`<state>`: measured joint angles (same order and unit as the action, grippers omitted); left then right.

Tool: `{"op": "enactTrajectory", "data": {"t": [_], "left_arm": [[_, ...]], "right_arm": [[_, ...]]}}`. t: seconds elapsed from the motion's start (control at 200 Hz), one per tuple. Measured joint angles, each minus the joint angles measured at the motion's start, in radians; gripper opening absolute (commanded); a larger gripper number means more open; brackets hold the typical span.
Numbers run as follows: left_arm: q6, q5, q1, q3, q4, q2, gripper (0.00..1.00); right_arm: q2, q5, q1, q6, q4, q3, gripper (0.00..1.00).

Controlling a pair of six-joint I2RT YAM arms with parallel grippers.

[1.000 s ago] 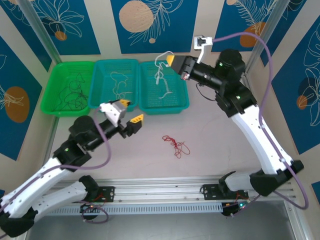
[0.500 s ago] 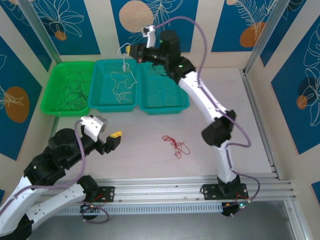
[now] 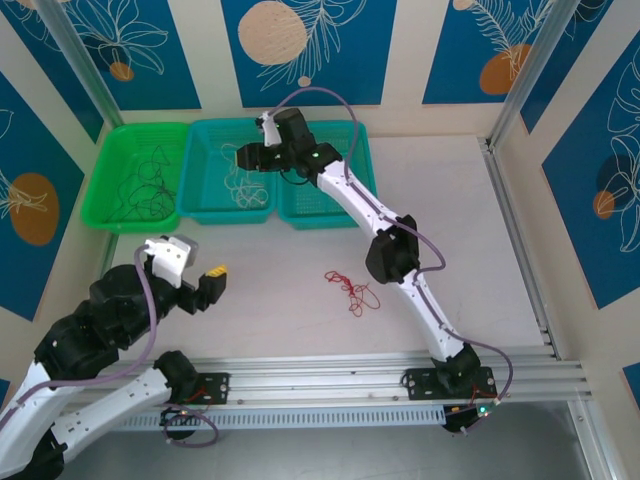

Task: Untangle the cables

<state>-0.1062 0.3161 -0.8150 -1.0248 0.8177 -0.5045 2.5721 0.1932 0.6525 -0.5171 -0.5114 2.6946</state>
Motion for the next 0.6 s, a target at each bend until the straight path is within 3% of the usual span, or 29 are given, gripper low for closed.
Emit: {"op": "enactTrajectory", "data": {"t": [0.15,0.275,0.6], "left_arm": [[0.002,-0.002,0.0,0.01,-0.032,-0.058,0.81],[0.003,-0.02,0.0,0.032,-0.077,-0.124,0.81],[-0.028,-0.154,0.0,0.104,-0.261,-0.331,0.81]], "right_arm": [[-0.116,-0.007,-0.001,0.044,-0.077,-0.017,0.52],[-0.323,-0.034,-0.002,0.083,-0.132,-0.159,0.51],[-1.085,-0.232,-0.003,0.156,-0.121,-0.992,0.52]]}}
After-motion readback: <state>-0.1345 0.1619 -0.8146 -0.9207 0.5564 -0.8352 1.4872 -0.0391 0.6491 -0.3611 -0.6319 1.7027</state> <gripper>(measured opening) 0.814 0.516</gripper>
